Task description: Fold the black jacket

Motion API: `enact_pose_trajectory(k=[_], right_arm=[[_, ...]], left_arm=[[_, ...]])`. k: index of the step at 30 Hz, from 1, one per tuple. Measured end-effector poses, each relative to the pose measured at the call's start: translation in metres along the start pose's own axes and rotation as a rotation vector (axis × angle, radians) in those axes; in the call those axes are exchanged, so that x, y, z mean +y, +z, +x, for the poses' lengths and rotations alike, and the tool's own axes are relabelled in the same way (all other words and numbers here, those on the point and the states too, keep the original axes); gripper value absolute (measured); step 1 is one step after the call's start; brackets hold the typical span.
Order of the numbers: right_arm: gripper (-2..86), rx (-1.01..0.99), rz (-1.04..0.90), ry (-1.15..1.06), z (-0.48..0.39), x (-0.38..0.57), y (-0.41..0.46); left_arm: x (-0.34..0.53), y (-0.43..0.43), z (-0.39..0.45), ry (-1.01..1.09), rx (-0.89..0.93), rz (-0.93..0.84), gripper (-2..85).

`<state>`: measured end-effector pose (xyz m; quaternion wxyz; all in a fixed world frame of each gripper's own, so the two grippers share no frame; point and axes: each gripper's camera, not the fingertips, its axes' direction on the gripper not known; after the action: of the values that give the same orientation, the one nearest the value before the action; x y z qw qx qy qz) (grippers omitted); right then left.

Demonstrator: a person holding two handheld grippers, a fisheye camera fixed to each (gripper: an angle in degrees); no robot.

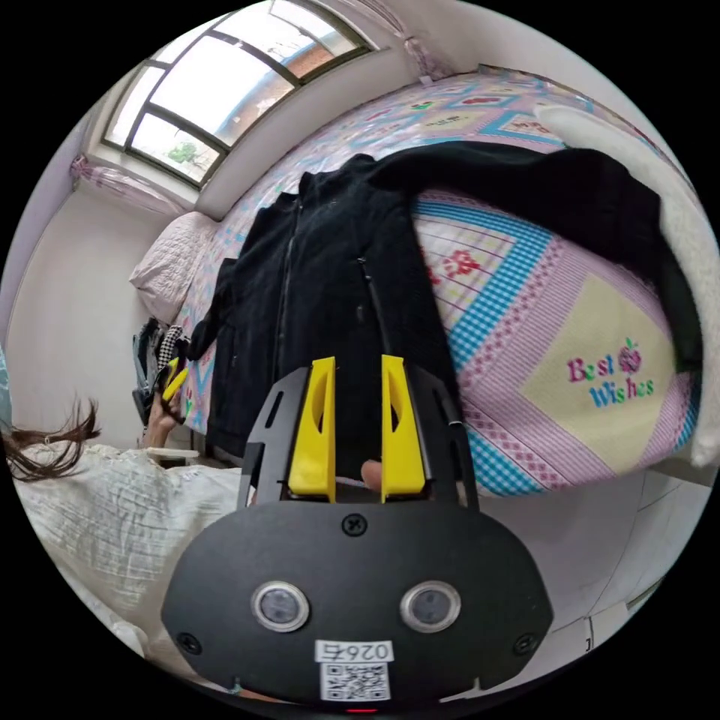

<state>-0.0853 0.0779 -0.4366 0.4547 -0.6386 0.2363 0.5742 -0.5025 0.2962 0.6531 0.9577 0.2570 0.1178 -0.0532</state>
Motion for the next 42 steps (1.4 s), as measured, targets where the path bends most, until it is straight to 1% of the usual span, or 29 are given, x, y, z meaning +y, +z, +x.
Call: enact_pose_trajectory(k=[2, 3, 5, 7, 9, 10, 11, 12, 13, 15, 16, 17, 18, 19, 20, 21, 23, 25, 27, 29, 30, 31, 32, 33, 35, 37, 38, 40, 42], right_arm=[[5.0, -0.018, -0.011, -0.03, -0.02, -0.006, 0.013], [4.6, -0.015, -0.02, -0.05, -0.032, -0.009, 0.022], [4.3, 0.003, -0.038, -0.078, -0.051, -0.012, 0.035], [3.8, 0.014, -0.048, -0.094, -0.065, -0.012, 0.045], [3.2, 0.01, -0.063, -0.092, -0.077, -0.009, 0.055], [3.1, 0.012, -0.066, -0.085, -0.078, -0.008, 0.056], [3.0, 0.015, -0.073, -0.069, -0.078, -0.004, 0.059], [3.0, 0.018, -0.08, -0.049, -0.077, 0.0, 0.06], [2.9, 0.021, -0.08, -0.038, -0.076, 0.002, 0.059], [2.5, 0.04, -0.065, -0.009, -0.074, 0.009, 0.055], [2.4, 0.045, -0.059, -0.006, -0.073, 0.01, 0.054], [2.2, 0.048, -0.048, -0.009, -0.074, 0.009, 0.052], [2.0, 0.046, -0.037, -0.023, -0.076, 0.005, 0.051], [1.9, 0.046, -0.031, -0.032, -0.078, 0.002, 0.051], [1.6, 0.045, -0.017, -0.057, -0.082, -0.006, 0.052], [1.3, 0.04, -0.005, -0.089, -0.086, -0.018, 0.055], [1.0, 0.036, 0.019, -0.144, -0.095, -0.042, 0.061], [0.6, 0.055, 0.057, -0.22, -0.107, -0.071, 0.07], [-0.6, 0.139, 0.082, -0.313, -0.127, -0.118, 0.094], [-0.9, 0.158, 0.085, -0.357, -0.138, -0.155, 0.117], [-1.0, 0.141, 0.075, -0.367, -0.144, -0.18, 0.132], [-1.0, 0.128, 0.068, -0.372, -0.147, -0.192, 0.14], [-0.9, 0.116, 0.06, -0.379, -0.153, -0.214, 0.154], [-0.9, 0.131, 0.045, -0.392, -0.159, -0.234, 0.169], [-0.9, 0.181, -0.022, -0.409, -0.164, -0.26, 0.2], [-0.8, 0.206, -0.111, -0.435, -0.165, -0.277, 0.23], [-0.7, 0.183, -0.142, -0.439, -0.165, -0.284, 0.238], [-0.4, 0.149, -0.113, -0.439, -0.168, -0.291, 0.231], [0.7, 0.116, -0.092, -0.436, -0.168, -0.289, 0.214]], left_arm=[[-0.052, 0.04, 0.035, 0.203, -0.131, -0.038, 11.9], [-0.064, 0.052, 0.046, 0.257, -0.159, -0.05, 11.3], [-0.098, 0.101, 0.085, 0.439, -0.226, -0.085, 8.9], [-0.113, 0.142, 0.108, 0.542, -0.267, -0.127, 5.9], [-0.117, 0.189, 0.118, 0.616, -0.366, -0.245, 1.9], [-0.114, 0.223, 0.113, 0.638, -0.479, -0.374, 0.2], [-0.105, 0.25, 0.101, 0.647, -0.539, -0.499, -0.4], [-0.102, 0.244, 0.102, 0.665, -0.511, -0.398, -0.5], [-0.099, 0.24, 0.093, 0.611, -0.541, -0.365, -0.7], [-0.096, 0.228, 0.078, 0.52, -0.486, -0.351, -0.9], [-0.096, 0.219, 0.069, 0.439, -0.444, -0.338, -0.9], [-0.097, 0.21, 0.064, 0.356, -0.446, -0.346, -0.9], [-0.096, 0.205, 0.065, 0.32, -0.465, -0.342, -1.0], [-0.094, 0.194, 0.076, 0.317, -0.474, -0.279, -1.0], [-0.089, 0.183, 0.098, 0.373, -0.416, -0.185, -1.0], [-0.087, 0.179, 0.111, 0.407, -0.376, -0.145, -1.0], [-0.084, 0.183, 0.167, 0.549, -0.248, -0.07, -1.0], [-0.082, 0.204, 0.21, 0.666, -0.197, -0.092, -1.0], [-0.076, 0.232, 0.248, 0.797, -0.189, -0.117, -1.0], [-0.064, 0.277, 0.283, 0.98, -0.31, -0.15, -1.0], [-0.06, 0.29, 0.287, 1.025, -0.37, -0.168, -1.0], [-0.056, 0.318, 0.286, 1.073, -0.517, -0.223, -1.0], [-0.054, 0.342, 0.274, 1.109, -0.61, -0.317, -1.0], [-0.054, 0.351, 0.265, 1.112, -0.631, -0.363, -1.0], [-0.061, 0.343, 0.241, 1.062, -0.578, -0.33, -1.0], [-0.074, 0.334, 0.232, 1.012, -0.533, -0.357, -1.0], [-0.084, 0.328, 0.227, 0.974, -0.501, -0.377, -1.0], [-0.1, 0.314, 0.224, 0.9, -0.459, -0.379, -1.0], [-0.113, 0.295, 0.225, 0.838, -0.406, -0.319, -1.0]])
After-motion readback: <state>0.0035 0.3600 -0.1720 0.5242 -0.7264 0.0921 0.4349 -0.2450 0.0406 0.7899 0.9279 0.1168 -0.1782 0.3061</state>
